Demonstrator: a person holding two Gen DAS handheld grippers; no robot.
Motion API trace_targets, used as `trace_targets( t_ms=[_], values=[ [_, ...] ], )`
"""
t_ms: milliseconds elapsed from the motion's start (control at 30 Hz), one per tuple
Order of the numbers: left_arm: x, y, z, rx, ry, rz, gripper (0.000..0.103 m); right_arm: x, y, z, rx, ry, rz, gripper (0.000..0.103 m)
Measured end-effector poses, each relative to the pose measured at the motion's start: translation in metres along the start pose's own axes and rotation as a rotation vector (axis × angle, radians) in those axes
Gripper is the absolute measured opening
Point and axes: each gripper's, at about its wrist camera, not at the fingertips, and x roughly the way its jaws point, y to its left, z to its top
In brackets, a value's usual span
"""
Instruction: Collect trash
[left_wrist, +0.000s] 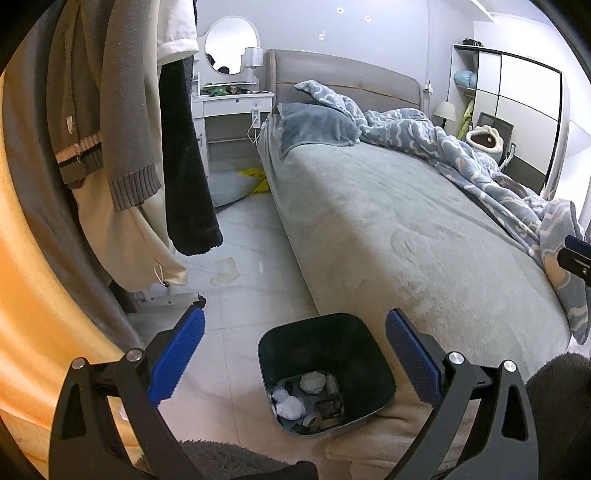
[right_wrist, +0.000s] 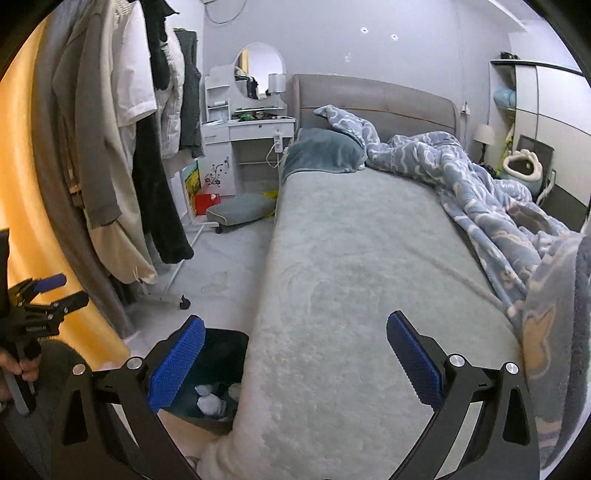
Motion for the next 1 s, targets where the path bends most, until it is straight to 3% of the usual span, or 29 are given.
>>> trace_targets(
  t_ms=[167,367,1000],
  values=[
    [0.000,0.002,-0.003,-0.019,0.004,0.020,0.100,-0.002,-0.004,-0.003,0.010,-0.014,0.037,0.100],
    [0.000,0.003,-0.004,-0.022,0.007,0.018,0.100,-0.003,0.008,-0.004,-0.042,-0.019,0.030,0.100],
    [-0.001,0.000,-0.006,-0.002,0.002,0.020,0.100,-0.002,0.008,-0.005,-0.036,-0.018,0.033,0.100]
  ],
)
